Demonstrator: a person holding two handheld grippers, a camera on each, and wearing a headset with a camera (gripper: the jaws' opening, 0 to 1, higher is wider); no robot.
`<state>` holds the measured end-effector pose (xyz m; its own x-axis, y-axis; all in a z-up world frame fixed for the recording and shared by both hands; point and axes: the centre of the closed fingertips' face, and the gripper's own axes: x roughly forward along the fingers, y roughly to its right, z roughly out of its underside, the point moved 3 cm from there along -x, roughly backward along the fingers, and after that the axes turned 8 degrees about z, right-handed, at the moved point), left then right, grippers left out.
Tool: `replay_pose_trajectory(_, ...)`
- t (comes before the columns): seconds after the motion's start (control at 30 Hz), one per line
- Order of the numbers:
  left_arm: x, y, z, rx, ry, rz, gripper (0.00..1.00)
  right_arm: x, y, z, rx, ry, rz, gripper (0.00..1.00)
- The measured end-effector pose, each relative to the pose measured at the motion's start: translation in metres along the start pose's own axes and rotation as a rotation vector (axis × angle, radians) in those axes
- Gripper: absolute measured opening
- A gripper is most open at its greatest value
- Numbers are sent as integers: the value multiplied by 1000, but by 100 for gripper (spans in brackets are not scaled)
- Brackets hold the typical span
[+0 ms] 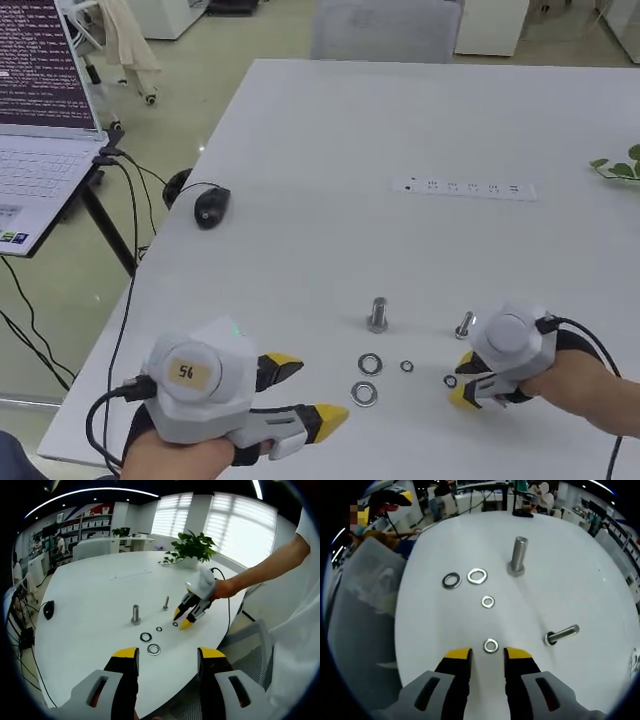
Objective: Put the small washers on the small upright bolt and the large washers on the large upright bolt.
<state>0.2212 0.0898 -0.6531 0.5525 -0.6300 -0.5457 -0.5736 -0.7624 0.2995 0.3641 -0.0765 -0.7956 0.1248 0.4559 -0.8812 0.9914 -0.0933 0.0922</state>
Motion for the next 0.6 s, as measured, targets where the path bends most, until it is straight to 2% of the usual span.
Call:
replay_pose_trajectory(0.2,1,4,3,4,-10,11,46,1,4,-1,-7,-3,2,26)
replay_pose_trajectory(0.3,0,3,3,-2,-6,5,46,3,3,-3,-77,-16,2,26)
replay_pose_trajectory(0.37,0,1,4,-11,-1,0,45,3,1,-5,-98,-22,-12,26)
replay_pose_trajectory(0.43,0,1,6,-18,-2,-2,45,3,2,-5,-164,-39,-26,26)
replay_pose_trajectory(0.5,1,2,7,-19,-4,-2,45,4,1,-6,-187,-52,-38,25)
replay_pose_trajectory(0.6,2,3,8,-19,-4,0,45,5,2,-8,-230,-99,-63,25)
